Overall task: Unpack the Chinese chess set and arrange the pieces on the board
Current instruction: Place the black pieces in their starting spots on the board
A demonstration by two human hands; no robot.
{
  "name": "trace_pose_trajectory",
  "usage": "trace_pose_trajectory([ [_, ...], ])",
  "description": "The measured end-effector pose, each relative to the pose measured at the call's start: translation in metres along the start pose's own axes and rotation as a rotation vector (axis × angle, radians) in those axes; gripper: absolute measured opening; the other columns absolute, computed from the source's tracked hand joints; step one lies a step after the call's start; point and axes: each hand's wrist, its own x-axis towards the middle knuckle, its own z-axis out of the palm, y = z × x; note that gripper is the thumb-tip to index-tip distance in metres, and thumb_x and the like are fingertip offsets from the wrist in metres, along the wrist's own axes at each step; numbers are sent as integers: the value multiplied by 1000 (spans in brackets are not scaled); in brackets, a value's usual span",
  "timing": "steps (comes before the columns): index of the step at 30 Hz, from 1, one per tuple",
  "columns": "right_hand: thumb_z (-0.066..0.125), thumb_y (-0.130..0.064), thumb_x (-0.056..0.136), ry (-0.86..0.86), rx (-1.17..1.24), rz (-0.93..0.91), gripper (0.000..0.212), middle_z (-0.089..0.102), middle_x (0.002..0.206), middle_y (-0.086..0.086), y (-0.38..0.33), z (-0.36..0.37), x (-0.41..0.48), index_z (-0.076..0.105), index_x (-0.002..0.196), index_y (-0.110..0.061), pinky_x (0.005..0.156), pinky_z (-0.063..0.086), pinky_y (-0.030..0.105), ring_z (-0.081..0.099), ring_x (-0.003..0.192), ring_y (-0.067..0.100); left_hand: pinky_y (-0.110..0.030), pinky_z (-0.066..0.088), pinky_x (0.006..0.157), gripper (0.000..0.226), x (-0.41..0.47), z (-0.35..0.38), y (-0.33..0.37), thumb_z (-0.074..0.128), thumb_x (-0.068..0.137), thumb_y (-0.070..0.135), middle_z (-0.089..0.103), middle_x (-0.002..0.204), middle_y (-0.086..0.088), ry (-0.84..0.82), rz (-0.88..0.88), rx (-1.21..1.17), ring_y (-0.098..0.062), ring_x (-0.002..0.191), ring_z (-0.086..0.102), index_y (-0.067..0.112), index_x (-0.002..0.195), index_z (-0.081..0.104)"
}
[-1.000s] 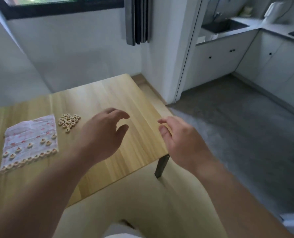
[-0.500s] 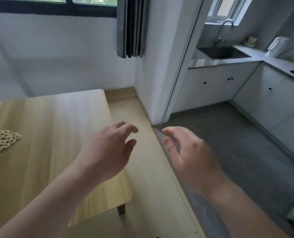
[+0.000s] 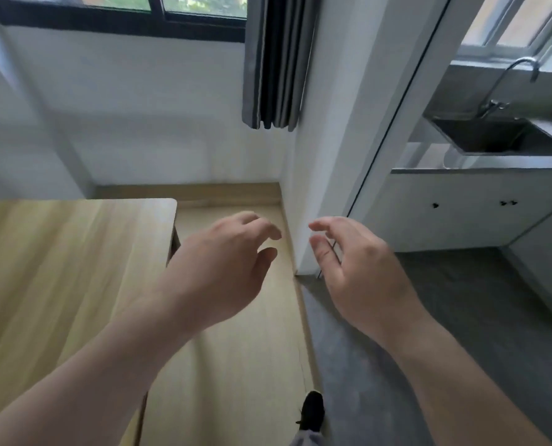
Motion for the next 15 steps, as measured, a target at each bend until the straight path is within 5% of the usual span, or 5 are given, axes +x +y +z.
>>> trace_pose_trajectory([
  [3,47,-36,106,-98,20,-98,31,64,123,-14,44,1,75,62,129,-22,93,53,25,60,109,2,-33,54,75,21,62,16,-5,52,97,37,60,113,22,61,-115,21,-5,97,61,39,116,61],
  [7,48,-33,105,-168,53,-238,29,66,121,-11,70,2,183,64,126,-21,90,42,6,61,109,3,-34,52,79,20,136,9,-19,55,96,35,61,112,21,118,-287,41,-9,99,62,38,114,62],
  [10,50,-30,104,-223,111,-367,27,68,117,-8,70,25,260,67,121,-18,89,51,24,64,105,9,-29,49,82,19,179,1,-42,56,96,34,61,111,19,179,-405,67,-7,98,60,36,114,63],
  [15,50,-32,103,-323,187,-556,28,68,115,-8,58,88,366,67,119,-18,80,53,29,64,98,10,-32,51,83,19,229,6,-105,55,96,37,60,104,18,262,-586,78,-6,97,59,34,114,62],
])
